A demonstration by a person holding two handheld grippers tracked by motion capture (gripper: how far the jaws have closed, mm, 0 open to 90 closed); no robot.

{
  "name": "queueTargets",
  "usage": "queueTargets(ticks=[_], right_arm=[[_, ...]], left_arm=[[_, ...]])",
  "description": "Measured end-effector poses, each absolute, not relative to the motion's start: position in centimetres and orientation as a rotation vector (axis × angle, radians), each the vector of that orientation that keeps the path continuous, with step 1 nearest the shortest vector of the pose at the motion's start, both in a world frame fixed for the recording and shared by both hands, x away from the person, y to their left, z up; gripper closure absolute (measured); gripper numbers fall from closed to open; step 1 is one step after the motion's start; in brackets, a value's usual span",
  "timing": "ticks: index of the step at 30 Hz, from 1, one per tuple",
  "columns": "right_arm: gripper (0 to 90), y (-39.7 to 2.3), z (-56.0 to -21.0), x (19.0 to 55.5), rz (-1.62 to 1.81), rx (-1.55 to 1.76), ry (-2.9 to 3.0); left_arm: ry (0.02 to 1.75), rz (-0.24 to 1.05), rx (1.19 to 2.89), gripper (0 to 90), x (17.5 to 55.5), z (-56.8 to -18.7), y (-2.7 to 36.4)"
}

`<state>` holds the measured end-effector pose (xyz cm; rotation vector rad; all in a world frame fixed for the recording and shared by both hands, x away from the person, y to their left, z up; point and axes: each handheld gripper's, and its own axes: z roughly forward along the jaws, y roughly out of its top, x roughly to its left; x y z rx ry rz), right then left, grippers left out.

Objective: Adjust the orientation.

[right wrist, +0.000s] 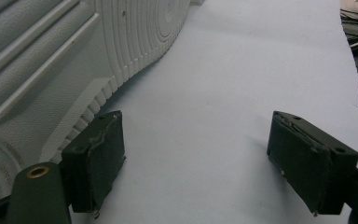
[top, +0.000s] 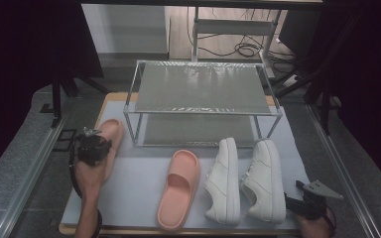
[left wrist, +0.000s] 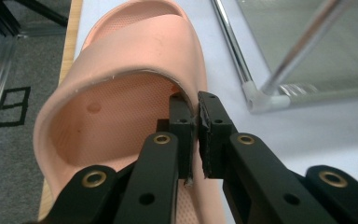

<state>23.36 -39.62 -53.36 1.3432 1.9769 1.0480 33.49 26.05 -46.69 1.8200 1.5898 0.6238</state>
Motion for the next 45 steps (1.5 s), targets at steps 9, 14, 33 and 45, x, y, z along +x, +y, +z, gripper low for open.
queueTargets(ticks=[9, 14, 33, 45], right_arm=[[18.9, -39.6, -53.4, 23.4, 1.048, 1.343, 1.977], [19.0, -39.6, -53.4, 23.4, 1.048, 1.343, 1.977], [18.9, -39.6, -53.4, 23.4, 1.049, 1.343, 1.973], [19.0, -39.6, -53.4, 23.4, 1.051, 1.342, 1.973]], left_arm=[[1.503, 0.635, 1.89, 85.1, 30.0, -45.4, 25.8], [1.481, 0.632, 1.906, 85.2, 27.8, -45.0, 25.9], [1.324, 0.551, 1.976, 84.6, 21.7, -45.0, 22.6], [1.214, 0.526, 2.003, 84.7, 23.8, -45.2, 18.7]])
